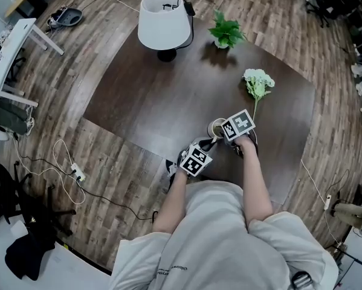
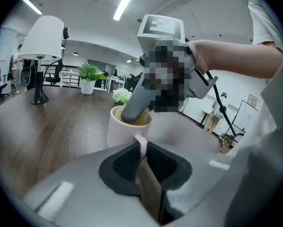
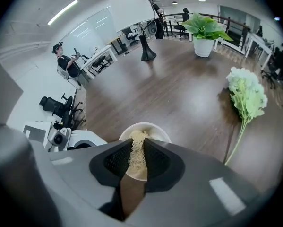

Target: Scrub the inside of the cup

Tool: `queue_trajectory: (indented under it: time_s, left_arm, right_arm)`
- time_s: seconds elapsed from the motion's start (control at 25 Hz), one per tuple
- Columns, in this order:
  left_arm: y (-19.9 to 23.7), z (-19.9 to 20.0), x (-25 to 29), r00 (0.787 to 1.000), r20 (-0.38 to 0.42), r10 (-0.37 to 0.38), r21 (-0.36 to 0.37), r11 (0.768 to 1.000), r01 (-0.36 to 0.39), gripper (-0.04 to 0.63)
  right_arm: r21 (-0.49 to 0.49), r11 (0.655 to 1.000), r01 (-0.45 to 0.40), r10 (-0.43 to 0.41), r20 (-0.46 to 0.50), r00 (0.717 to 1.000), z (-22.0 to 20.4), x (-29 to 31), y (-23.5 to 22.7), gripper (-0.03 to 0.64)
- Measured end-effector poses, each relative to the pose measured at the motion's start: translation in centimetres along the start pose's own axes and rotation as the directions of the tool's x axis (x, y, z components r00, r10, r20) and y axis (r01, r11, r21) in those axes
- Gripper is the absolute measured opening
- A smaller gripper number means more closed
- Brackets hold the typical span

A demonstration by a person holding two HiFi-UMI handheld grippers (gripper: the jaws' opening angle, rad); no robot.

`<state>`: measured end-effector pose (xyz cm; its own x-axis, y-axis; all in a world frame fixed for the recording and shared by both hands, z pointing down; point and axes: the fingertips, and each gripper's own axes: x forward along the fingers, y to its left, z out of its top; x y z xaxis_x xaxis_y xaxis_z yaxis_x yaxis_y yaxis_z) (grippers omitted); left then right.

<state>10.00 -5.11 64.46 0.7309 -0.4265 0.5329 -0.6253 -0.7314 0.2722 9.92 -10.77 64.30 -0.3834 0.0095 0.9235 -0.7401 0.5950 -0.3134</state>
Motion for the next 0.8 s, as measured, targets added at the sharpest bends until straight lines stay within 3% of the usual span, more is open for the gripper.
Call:
queue_trajectory:
  time_s: [0.4, 0.8]
  left_arm:
    - [0.3, 0.0, -0.3, 1.000, 0.002, 0.016, 0.003, 1.000, -0.016, 0.044]
    - [1.7, -0.2, -1.0, 0.998, 0.017, 0.055, -0.025, 0.998, -0.054, 0.046]
  right_arm:
    - [-0.134, 0.985, 0.105, -0.106, -0.001, 0.994, 0.8, -1.0, -0.6, 0.092]
    - [-0.141, 0.983, 0.119, -0.125, -0.038, 0.991, 0.0, -1.2, -0.6, 0.092]
